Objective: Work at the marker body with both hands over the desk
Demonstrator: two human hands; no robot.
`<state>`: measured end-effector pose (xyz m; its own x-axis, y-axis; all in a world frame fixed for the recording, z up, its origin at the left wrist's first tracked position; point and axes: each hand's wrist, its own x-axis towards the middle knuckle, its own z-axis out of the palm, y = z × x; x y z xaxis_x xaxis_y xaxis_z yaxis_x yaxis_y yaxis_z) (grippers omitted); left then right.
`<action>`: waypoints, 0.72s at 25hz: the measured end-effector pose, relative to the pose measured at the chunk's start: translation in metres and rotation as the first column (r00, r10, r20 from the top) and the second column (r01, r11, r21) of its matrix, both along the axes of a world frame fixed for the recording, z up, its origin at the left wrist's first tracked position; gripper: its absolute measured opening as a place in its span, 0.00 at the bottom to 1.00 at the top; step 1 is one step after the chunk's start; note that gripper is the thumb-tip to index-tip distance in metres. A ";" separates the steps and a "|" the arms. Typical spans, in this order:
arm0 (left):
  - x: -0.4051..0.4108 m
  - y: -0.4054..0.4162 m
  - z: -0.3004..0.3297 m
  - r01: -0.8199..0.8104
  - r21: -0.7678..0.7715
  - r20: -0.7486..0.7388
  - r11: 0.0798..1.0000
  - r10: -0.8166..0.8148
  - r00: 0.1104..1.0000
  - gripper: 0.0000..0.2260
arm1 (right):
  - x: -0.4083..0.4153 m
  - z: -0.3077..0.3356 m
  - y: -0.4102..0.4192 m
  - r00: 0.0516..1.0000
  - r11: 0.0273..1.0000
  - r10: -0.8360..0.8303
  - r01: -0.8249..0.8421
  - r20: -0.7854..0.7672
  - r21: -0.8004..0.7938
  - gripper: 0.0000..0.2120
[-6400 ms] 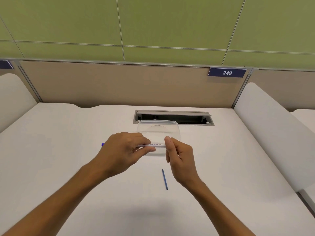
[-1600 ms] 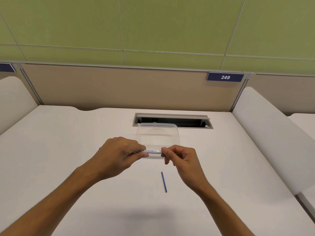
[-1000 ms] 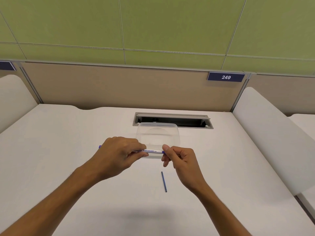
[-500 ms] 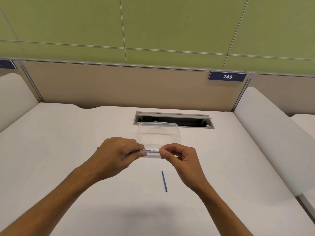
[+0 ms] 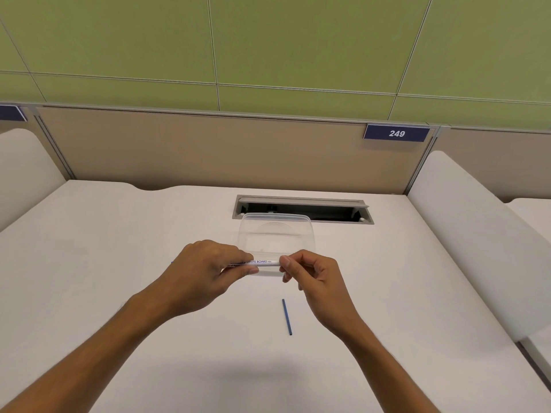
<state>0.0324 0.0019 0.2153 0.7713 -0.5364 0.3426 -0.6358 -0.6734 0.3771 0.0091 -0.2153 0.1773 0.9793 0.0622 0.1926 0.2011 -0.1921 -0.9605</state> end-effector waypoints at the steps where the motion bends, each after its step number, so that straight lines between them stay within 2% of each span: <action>1: 0.000 0.001 0.000 -0.002 -0.018 -0.019 1.000 0.002 1.000 0.11 | 0.000 0.000 0.000 1.000 1.000 0.005 -0.005 0.006 -0.007 0.09; 8: 0.000 0.004 -0.001 0.003 -0.009 -0.032 1.000 -0.003 0.999 0.11 | 0.000 0.000 -0.003 1.000 1.000 0.010 -0.010 0.007 0.010 0.03; 13: -0.001 0.002 0.000 0.005 0.021 -0.016 1.000 -0.005 1.000 0.11 | 0.000 0.002 0.001 0.999 1.000 -0.012 0.012 -0.034 -0.005 0.19; 18: -0.002 0.003 0.001 0.009 0.017 -0.033 1.000 -0.008 0.999 0.11 | 0.000 0.001 0.000 0.999 1.000 0.022 -0.022 -0.033 0.007 0.14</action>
<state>0.0304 0.0045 0.2160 0.7771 -0.5487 0.3082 -0.6293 -0.6744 0.3863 0.0087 -0.2151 0.1783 0.9836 0.0826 0.1604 0.1731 -0.1821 -0.9679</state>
